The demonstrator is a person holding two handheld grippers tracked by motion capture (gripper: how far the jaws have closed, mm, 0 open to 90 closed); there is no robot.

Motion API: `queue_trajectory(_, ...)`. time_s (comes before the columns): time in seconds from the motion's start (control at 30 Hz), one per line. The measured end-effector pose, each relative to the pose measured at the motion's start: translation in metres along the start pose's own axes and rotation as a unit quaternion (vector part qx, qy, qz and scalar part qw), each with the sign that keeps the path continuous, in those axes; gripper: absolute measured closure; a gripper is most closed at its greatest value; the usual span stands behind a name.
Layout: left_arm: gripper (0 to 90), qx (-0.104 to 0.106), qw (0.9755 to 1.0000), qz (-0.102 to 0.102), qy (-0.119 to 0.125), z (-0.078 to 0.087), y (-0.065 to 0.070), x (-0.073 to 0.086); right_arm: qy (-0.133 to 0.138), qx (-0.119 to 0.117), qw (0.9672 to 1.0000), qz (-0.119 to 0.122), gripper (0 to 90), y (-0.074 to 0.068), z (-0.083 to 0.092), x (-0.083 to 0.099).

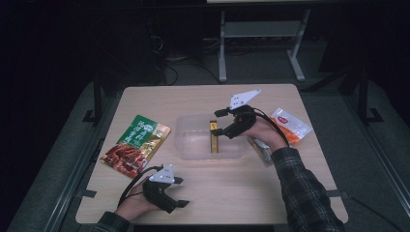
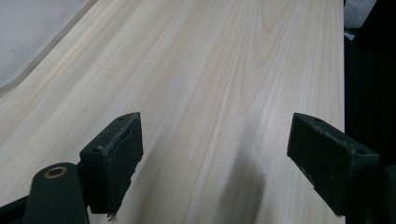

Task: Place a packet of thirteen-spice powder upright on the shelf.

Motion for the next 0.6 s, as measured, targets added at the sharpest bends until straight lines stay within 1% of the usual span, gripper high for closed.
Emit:
queue_trajectory(0.03, 17.7, 0.000, 1.0000, 0.000, 0.000, 0.000, 0.000, 0.000, 0.000, 0.000, 1.0000, 0.000, 19.4, 0.000, 0.000, 0.000)
queue_trajectory(0.07, 17.7, -0.001, 1.0000, -0.001, 0.000, 0.000, 0.000, 0.000, -0.004, 0.003, 1.0000, -0.007, 19.4, -0.003, 0.006, -0.002)
queue_trajectory(0.1, 17.7, -0.001, 1.0000, 0.000, 0.002, 0.000, -0.001, 0.000, -0.004, 0.003, 1.0000, -0.007, 19.4, -0.003, 0.006, -0.002)
queue_trajectory(0.13, 17.7, -0.002, 1.0000, 0.001, 0.004, 0.000, -0.001, -0.001, -0.009, 0.006, 0.9998, -0.017, 19.4, -0.007, 0.011, -0.004)
queue_trajectory(0.17, 17.7, -0.002, 1.0000, 0.001, 0.004, 0.000, -0.001, -0.001, -0.009, 0.006, 0.9998, -0.017, 19.4, -0.007, 0.011, -0.004)
queue_trajectory(0.2, 17.7, -0.003, 1.0000, 0.001, 0.005, 0.001, -0.001, -0.001, -0.015, 0.010, 0.9996, -0.020, 19.3, -0.013, 0.016, -0.006)
queue_trajectory(0.23, 17.7, -0.003, 1.0000, 0.002, 0.007, 0.001, -0.001, -0.001, -0.015, 0.010, 0.9996, -0.020, 19.3, -0.013, 0.016, -0.006)
queue_trajectory(0.27, 17.7, -0.003, 1.0000, 0.003, 0.008, 0.001, -0.002, -0.001, -0.028, 0.022, 0.9990, -0.027, 19.3, -0.019, 0.021, -0.007)
queue_trajectory(0.3, 17.7, -0.003, 1.0000, 0.003, 0.008, 0.001, -0.002, -0.001, -0.028, 0.022, 0.9990, -0.027, 19.3, -0.019, 0.021, -0.007)
queue_trajectory(0.33, 17.7, -0.006, 0.9999, -0.002, 0.008, 0.002, -0.002, -0.001, -0.035, 0.028, 0.9986, -0.027, 19.6, -0.021, 0.022, -0.008)
queue_trajectory(0.37, 17.7, -0.006, 1.0000, -0.001, 0.007, 0.002, -0.003, -0.001, -0.031, 0.043, 0.9983, -0.026, 22.0, -0.028, 0.027, -0.009)
queue_trajectory(0.4, 17.7, -0.007, 1.0000, -0.001, 0.006, 0.003, -0.003, -0.001, -0.028, 0.050, 0.9980, -0.027, 22.1, -0.030, 0.029, -0.008)
queue_trajectory(0.47, 17.7, -0.008, 1.0000, 0.000, 0.006, 0.003, -0.003, -0.001, -0.027, 0.054, 0.9976, -0.035, 22.4, -0.036, 0.032, -0.004)
queue_trajectory(0.5, 17.7, -0.008, 0.9999, 0.003, 0.009, 0.003, -0.003, -0.001, -0.027, 0.054, 0.9976, -0.035, 22.4, -0.036, 0.032, -0.004)
queue_trajectory(0.53, 17.7, -0.009, 0.9999, 0.005, 0.012, 0.004, -0.003, -0.001, -0.029, 0.057, 0.9973, -0.034, 22.5, -0.041, 0.034, 0.002)
queue_trajectory(0.57, 17.7, -0.009, 0.9999, 0.005, 0.012, 0.004, -0.003, -0.001, -0.029, 0.057, 0.9973, -0.034, 22.5, -0.041, 0.034, 0.002)
queue_trajectory(0.6, 17.7, -0.010, 0.9999, 0.005, 0.012, 0.004, -0.003, -0.001, -0.030, 0.059, 0.9971, -0.036, 22.6, -0.045, 0.035, 0.004)
Point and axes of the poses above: each handheld gripper's, and its own axes: z roughly backward along the jaws, x roughly out of its underside, y roughly to its right, the point moved 7 cm from there along -z, roughly forward along the jaws
